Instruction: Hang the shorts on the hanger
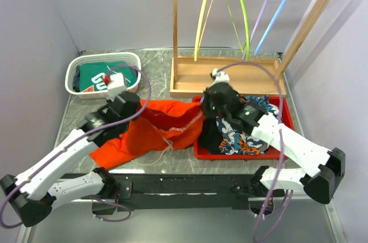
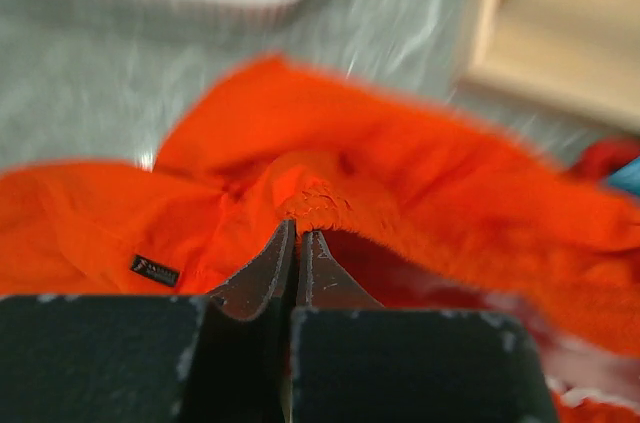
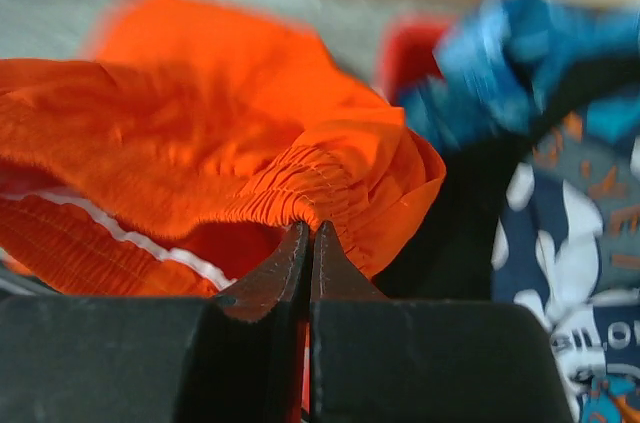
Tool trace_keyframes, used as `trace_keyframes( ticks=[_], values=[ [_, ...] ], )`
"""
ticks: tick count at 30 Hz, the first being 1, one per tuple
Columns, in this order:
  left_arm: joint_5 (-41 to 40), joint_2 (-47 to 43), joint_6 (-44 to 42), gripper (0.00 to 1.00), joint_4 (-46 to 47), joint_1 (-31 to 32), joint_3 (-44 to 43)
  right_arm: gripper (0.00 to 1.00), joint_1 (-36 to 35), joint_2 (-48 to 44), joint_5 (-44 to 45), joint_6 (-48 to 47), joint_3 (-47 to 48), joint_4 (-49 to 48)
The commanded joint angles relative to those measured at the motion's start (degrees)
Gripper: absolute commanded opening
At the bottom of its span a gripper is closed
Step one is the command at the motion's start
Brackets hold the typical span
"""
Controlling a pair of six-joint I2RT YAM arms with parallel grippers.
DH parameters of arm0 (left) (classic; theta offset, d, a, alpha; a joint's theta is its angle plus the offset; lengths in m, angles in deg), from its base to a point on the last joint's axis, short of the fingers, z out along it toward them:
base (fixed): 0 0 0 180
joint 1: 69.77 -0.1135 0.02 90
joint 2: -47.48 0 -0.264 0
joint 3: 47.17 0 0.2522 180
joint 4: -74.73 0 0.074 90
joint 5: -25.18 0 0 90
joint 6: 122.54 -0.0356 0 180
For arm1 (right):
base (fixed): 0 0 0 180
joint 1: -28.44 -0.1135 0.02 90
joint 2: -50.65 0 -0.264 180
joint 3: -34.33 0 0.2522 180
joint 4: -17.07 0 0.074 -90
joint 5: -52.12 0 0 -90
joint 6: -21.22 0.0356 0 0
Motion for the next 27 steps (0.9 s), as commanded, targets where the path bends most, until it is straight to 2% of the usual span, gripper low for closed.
trace_keyframes(
  ticks=[1, 2, 3, 5, 6, 12, 14, 15, 16, 18, 23, 27],
  values=[
    [13.78, -1.81, 4.91, 0.01, 8.54, -3.87, 6.44, 0.06, 0.23, -2.42, 0.48, 2.90, -3.58, -5.52],
    [14.94, -1.20, 4.65, 0.01, 8.81, -4.22, 6.72, 0.16, 0.23, -3.03, 0.48, 3.16, -4.11, -5.52],
    [15.65, -0.49, 4.48, 0.01, 8.90, -4.14, 6.63, 0.32, 0.23, -3.39, 0.22, 2.99, -4.72, -5.43],
    [17.23, 1.18, 4.21, 0.01, 8.64, -4.31, 6.46, 0.41, 0.14, -4.88, 0.22, 2.29, -4.46, -3.42],
    [17.85, 1.62, 3.86, 0.01, 8.72, -4.22, 6.37, 0.49, 0.14, -5.40, 0.04, 1.85, -3.85, -2.71],
    [19.61, 2.59, 0.87, 0.01, 8.82, -4.49, 4.62, 0.69, 0.14, -7.78, 4.43, 1.32, 2.38, 2.74],
    [19.61, 2.41, 0.00, 0.07, 8.29, -4.58, 3.03, 0.71, 0.14, -6.73, 6.18, 3.23, 5.97, 4.23],
    [19.61, 2.50, -0.53, 0.30, 7.94, -4.58, 2.25, 0.71, 0.14, -6.47, 5.59, 4.12, 5.82, 4.15],
    [19.70, 2.67, -1.06, 0.44, 7.41, -4.58, 0.15, 0.71, 0.14, -7.16, 3.75, 4.13, 4.60, -0.03],
    [19.52, 3.55, -2.29, 0.56, 5.92, -4.58, -2.58, 0.71, 0.14, -7.78, 1.63, 4.92, -0.58, -3.39],
    [21.28, 9.43, -5.53, 0.56, 3.89, -3.79, -19.36, 0.71, 0.05, -6.55, 1.10, 5.45, -7.26, -5.60],
    [16.98, 18.64, -11.24, 0.57, 6.69, -1.07, -36.11, 0.71, 0.23, -7.87, 0.31, 4.57, -10.26, -6.83]
  ],
)
